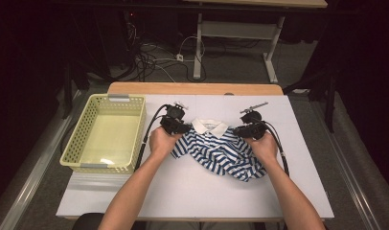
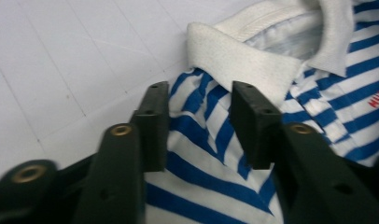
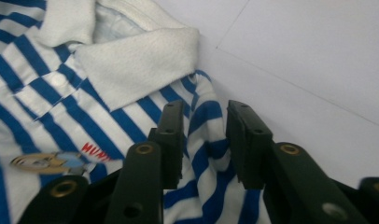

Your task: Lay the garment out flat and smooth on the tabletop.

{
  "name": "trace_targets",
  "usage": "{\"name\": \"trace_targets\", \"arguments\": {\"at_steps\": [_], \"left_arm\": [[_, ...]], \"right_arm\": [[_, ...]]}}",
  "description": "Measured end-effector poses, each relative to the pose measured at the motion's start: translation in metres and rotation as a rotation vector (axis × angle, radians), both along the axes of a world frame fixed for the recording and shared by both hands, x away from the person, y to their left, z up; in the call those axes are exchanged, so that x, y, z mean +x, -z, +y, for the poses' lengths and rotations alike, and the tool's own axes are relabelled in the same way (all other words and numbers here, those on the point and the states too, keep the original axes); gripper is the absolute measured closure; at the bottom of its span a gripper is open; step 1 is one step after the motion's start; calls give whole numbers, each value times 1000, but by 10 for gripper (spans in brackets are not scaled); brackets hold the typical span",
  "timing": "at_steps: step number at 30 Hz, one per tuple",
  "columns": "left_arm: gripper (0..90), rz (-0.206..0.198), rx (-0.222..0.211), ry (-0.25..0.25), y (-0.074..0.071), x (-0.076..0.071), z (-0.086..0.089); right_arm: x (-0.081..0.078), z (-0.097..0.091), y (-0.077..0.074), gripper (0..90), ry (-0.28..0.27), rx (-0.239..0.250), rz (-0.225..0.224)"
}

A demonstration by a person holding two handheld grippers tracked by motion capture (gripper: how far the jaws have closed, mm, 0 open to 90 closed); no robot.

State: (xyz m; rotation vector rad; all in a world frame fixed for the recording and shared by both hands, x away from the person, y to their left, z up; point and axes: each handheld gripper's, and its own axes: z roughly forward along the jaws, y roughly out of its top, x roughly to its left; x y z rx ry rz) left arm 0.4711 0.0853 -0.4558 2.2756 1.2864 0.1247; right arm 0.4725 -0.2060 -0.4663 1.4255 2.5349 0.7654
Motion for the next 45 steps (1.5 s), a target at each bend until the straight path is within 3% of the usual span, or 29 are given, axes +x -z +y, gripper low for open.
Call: {"name": "trace_targets", "arguments": {"at_steps": [3,7,17,21,24,33,38,45], "left_arm": [[493,-34,-21,29,-10,-14,2],[492,-60,-54,90,-19,-42,0],[528,-30,-78,272,-11,-102,-24],[536,-27,-76,326,-6,-119,-38],[536,-39,-60,343,-2,-125,-49],[537,-18,-74,348,7,-127,-64],[664,12,-74,374,13,-127,-70],[822,39,-98,370,15,-124,-67]], "right_arm": [[-12,-6,-11,609,-5,18,-35],[-30,-15,-23,613,-23,32,-67],[-84,-22,-32,669,-105,53,-86],[-104,-20,-34,674,-139,77,-92],[-116,-16,-31,675,-167,91,-87],[-141,-9,-33,664,-221,120,-81],[-144,-6,-27,663,-232,113,-50],[-156,3,-30,620,-273,117,-65]]}}
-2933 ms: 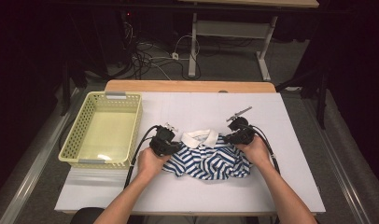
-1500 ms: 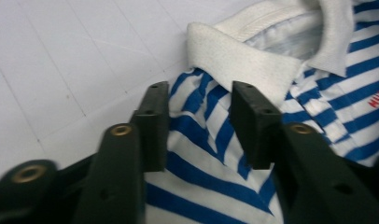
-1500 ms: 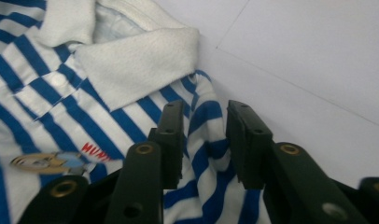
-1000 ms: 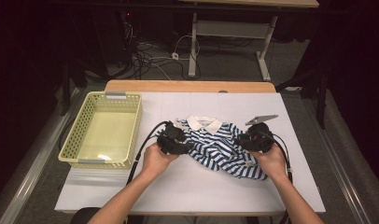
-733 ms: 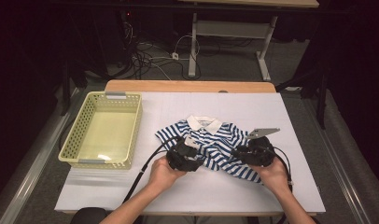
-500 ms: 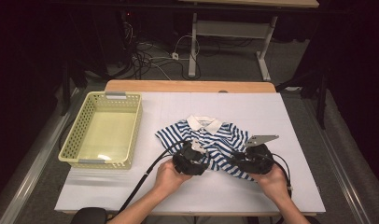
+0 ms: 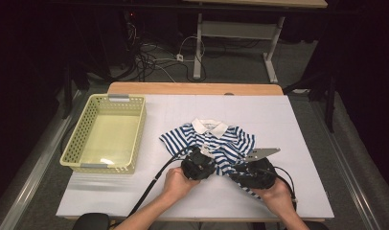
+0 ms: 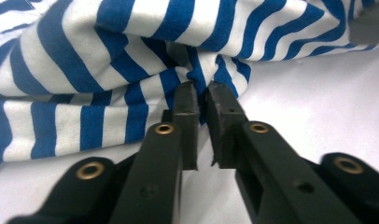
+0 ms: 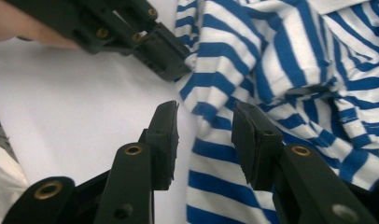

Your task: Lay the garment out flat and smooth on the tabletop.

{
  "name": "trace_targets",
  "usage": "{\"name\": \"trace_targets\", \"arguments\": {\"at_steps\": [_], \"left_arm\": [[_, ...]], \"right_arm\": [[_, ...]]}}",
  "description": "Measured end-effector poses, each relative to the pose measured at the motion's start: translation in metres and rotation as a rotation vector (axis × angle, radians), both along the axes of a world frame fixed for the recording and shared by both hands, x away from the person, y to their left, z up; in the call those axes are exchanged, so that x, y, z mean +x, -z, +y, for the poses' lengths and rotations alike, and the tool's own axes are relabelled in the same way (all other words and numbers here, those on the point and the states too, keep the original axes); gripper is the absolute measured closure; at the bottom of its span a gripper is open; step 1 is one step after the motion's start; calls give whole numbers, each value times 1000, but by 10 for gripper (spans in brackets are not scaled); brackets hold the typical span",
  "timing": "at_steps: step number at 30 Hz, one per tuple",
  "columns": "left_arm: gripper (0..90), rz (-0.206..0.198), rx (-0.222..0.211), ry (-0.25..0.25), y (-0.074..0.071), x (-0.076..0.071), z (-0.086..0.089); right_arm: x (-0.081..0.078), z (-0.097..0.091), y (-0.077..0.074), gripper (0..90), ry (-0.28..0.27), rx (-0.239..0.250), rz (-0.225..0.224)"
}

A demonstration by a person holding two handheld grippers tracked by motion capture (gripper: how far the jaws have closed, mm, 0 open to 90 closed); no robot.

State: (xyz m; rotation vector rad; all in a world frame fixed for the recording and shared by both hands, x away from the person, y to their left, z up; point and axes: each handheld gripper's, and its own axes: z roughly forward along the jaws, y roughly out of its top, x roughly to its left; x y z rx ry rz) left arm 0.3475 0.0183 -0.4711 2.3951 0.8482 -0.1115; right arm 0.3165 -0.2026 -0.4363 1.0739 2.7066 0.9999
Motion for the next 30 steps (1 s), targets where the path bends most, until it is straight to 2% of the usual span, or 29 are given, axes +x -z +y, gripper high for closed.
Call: {"name": "trace_targets", "arguments": {"at_steps": [3,5,7,9,14,20,25,26,27,28,30], "left_arm": [[848,0,-2,10,-1,1,1],[853,-4,-2,16,-2,0,2],[854,-6,-6,20,-5,-1,4],[854,-10,-13,20,-8,-2,6],[854,-28,-25,22,-19,-3,16],[853,-60,-25,-5,-32,-2,34],[852,-76,-20,-38,-38,3,51],[854,-100,11,-59,-39,4,54],[855,-107,22,-65,-39,6,56],[853,-94,19,-85,-38,9,61],[853,-66,0,-118,-33,13,68]], "right_arm": [[-1,3,2,651,-9,-35,-17],[1,3,6,723,-6,-50,-2],[5,0,9,838,-8,-47,15],[7,-4,7,882,-12,-42,13],[10,-13,0,888,16,-12,-15],[19,-33,-4,888,99,39,-33],[30,-45,1,887,149,50,-28],[32,-44,2,887,155,52,-22],[34,-43,4,887,163,18,-38],[35,-42,5,887,165,3,-44],[39,-42,10,886,176,6,-25]]}}
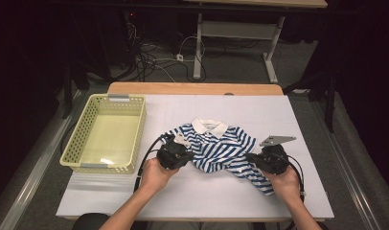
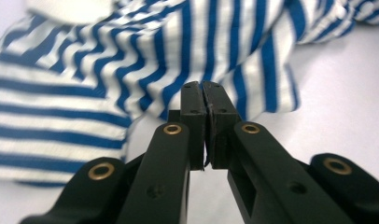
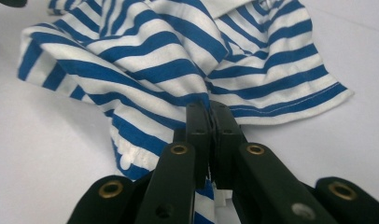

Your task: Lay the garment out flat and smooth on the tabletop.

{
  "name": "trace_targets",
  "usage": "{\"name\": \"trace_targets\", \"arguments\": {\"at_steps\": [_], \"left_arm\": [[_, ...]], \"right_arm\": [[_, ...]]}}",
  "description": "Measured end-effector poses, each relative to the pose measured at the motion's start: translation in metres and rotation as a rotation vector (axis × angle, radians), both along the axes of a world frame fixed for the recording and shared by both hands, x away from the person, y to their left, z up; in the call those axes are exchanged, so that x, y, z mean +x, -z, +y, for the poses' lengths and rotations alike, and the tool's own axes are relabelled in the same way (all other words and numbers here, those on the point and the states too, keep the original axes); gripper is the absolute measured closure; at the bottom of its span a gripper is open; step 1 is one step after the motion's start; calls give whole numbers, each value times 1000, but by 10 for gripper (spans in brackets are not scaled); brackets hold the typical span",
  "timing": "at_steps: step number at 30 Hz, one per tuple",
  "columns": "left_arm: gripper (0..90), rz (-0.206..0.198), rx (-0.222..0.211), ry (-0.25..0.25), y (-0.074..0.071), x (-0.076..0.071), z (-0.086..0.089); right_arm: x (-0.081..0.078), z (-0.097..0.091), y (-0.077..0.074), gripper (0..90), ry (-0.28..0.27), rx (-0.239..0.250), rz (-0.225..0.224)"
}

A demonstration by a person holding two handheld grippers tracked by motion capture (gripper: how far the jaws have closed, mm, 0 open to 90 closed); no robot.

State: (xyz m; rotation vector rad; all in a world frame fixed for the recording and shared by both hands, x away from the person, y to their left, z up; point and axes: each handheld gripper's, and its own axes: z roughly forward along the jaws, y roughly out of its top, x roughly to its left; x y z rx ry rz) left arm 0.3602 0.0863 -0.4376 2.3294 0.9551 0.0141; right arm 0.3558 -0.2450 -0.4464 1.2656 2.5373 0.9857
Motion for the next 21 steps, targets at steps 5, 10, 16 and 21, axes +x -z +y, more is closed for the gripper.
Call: {"name": "trace_targets", "arguments": {"at_steps": [5,10,16,21], "left_arm": [[838,10,-32,37,-1,-8,-8],[790,31,-32,136,-3,-27,-28],[727,57,20,168,12,-32,-44],[614,46,25,98,20,-21,-42]], "right_arm": [[3,3,6,885,5,-25,11],[2,2,7,883,10,-21,13],[0,2,5,872,7,-17,8],[-4,3,1,795,5,-6,-3]]}}
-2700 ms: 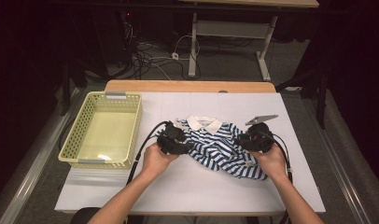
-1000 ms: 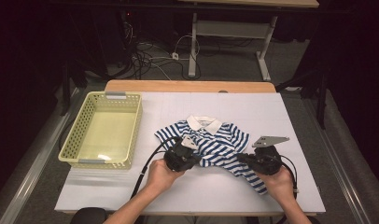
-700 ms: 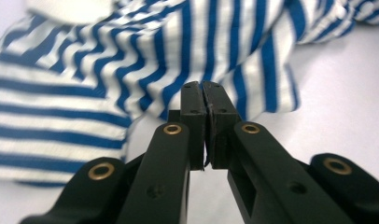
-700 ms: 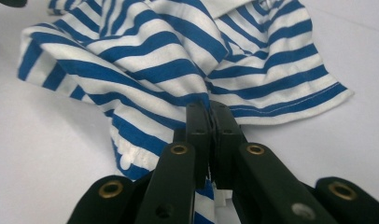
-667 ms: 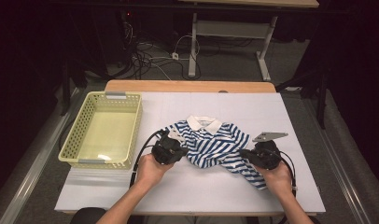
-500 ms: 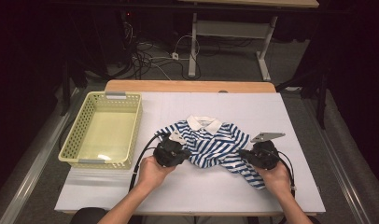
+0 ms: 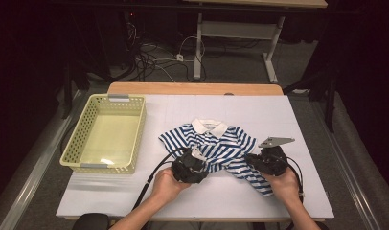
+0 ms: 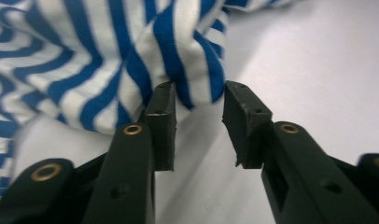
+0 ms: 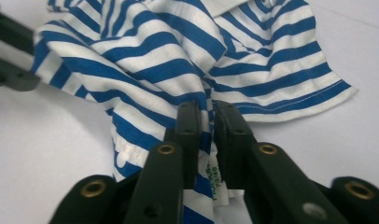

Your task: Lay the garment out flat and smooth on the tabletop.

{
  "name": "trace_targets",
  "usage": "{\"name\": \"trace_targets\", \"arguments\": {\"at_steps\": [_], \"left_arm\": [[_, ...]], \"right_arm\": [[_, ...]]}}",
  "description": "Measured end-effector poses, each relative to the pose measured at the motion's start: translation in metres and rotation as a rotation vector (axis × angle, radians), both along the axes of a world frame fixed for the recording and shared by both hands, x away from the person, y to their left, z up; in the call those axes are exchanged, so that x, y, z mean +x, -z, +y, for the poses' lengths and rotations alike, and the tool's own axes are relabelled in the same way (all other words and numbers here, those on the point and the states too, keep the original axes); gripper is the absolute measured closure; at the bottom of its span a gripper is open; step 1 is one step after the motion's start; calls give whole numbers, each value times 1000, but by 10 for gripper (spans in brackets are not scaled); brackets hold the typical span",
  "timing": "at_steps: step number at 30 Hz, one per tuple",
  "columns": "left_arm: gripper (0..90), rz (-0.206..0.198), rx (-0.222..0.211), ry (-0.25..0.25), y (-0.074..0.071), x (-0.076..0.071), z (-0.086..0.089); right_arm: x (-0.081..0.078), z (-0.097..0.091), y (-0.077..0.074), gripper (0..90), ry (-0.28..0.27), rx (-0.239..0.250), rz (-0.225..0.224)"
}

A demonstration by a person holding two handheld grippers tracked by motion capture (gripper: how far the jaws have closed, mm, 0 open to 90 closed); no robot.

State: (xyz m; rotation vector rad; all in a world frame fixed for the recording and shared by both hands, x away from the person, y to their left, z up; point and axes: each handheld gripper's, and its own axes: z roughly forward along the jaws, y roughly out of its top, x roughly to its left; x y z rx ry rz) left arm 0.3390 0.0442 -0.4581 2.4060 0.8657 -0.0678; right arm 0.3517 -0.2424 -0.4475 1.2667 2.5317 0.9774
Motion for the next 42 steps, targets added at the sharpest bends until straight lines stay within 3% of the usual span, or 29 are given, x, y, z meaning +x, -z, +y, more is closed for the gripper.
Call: {"name": "trace_targets", "arguments": {"at_steps": [3,8,16,20,23,29,32,35,38,40,42], "left_arm": [[608,-13,-35,-35,0,6,2],[608,-23,-45,-67,4,13,3],[599,-23,-49,-85,8,19,5],[599,-20,-36,-78,11,18,2],[600,-19,-23,-68,13,17,1],[613,-27,-8,-56,15,15,-1],[685,-17,-7,-39,16,14,-2],[752,-13,-4,-28,16,14,-2],[779,-9,-2,-21,15,14,-2],[787,-5,-3,-15,13,13,-2],[790,-7,-8,-7,10,12,0]], "right_arm": [[-6,1,-6,746,-7,15,-29],[-23,12,-20,702,-60,39,-95],[-38,43,-17,732,-198,17,-64],[-43,58,-10,729,-245,-48,-63],[-37,57,0,721,-212,-108,-65],[-25,45,10,658,-129,-126,-42],[-22,43,14,608,-131,-122,-6],[-26,47,14,597,-146,-144,-16],[-27,49,14,675,-156,-171,-30],[-26,47,12,766,-163,-163,-24],[-26,47,11,795,-166,-159,-18]]}}
